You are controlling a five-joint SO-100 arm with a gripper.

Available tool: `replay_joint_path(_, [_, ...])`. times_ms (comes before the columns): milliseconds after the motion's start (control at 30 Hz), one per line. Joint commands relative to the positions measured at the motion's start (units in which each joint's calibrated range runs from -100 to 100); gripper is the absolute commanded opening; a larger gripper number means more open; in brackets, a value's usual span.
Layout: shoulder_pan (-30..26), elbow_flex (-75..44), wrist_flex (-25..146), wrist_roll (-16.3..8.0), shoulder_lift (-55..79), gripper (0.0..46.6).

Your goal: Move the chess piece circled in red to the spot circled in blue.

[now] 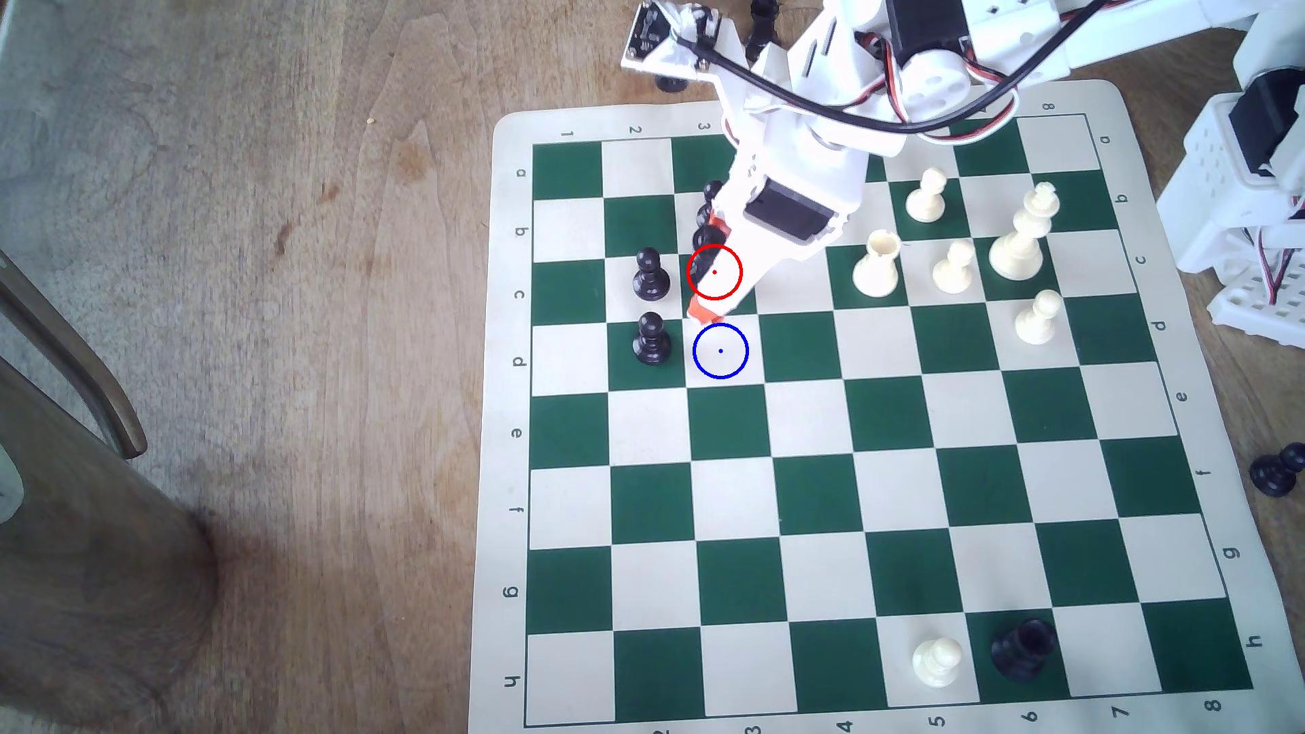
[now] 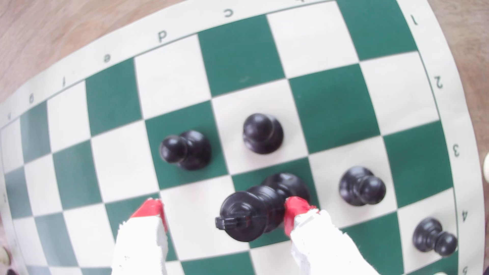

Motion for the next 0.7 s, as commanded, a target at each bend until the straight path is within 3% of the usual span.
replay_joint_path(0, [-0.1, -4.0, 0.4, 0.0, -2.5, 24.9])
replay_joint_path(200, [0.8, -3.3, 0.1, 0.1, -2.3, 24.4])
replay_joint_path(367, [0.8, -3.3, 0.5, 0.6, -1.7, 17.9])
replay_joint_path(667, [0.4, -3.2, 0.7, 0.8, -1.5, 14.4])
